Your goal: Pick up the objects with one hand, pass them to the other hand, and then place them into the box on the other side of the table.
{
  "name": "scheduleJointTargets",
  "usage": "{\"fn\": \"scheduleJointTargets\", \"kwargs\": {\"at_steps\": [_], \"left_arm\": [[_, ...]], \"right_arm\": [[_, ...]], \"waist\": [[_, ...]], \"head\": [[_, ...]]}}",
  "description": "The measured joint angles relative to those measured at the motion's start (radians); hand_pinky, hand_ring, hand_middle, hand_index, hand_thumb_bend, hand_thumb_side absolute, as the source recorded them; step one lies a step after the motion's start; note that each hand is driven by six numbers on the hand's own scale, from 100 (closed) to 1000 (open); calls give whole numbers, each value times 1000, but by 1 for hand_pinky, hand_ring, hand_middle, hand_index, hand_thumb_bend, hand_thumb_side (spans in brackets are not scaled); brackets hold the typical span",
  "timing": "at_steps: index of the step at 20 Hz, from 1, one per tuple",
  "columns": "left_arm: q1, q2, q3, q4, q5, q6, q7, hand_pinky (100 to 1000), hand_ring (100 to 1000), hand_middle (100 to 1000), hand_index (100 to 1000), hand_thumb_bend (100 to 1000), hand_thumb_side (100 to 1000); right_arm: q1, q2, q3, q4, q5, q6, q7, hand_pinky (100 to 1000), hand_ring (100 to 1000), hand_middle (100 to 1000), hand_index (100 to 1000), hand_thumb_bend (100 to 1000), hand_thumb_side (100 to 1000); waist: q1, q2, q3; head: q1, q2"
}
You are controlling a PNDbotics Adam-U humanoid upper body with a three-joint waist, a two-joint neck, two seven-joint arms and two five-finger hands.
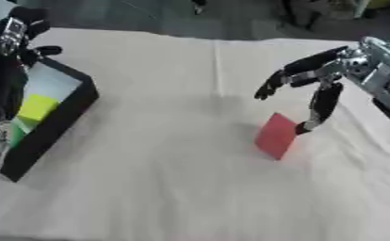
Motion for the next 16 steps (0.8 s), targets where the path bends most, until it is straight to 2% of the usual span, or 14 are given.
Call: {"fn": "scheduleJointTargets", "kwargs": {"at_steps": [3, 6, 11, 16], "left_arm": [[4, 0, 0, 2, 0, 0, 1, 750, 922, 840, 792, 100, 743], [6, 0, 0, 6, 0, -1, 3, 747, 922, 839, 792, 100, 743], [6, 0, 0, 6, 0, -2, 5, 749, 933, 839, 789, 100, 749], [5, 0, 0, 7, 0, -1, 6, 747, 934, 839, 787, 100, 746]], "right_arm": [[-24, -4, 11, 13, 19, -14, -13, 952, 912, 870, 984, 562, 106], [-47, -7, 28, 15, 34, -29, -28, 952, 913, 871, 984, 559, 116], [-54, -1, 63, 29, 35, -47, -46, 939, 896, 849, 970, 476, 152], [-49, 23, 94, 52, 7, -54, -53, 933, 893, 842, 965, 436, 173]], "waist": [[0, 0, -5], [0, 0, -8], [0, 0, -6], [0, 0, -2]], "head": [[1, 1], [1, 2], [1, 4], [1, 4]]}}
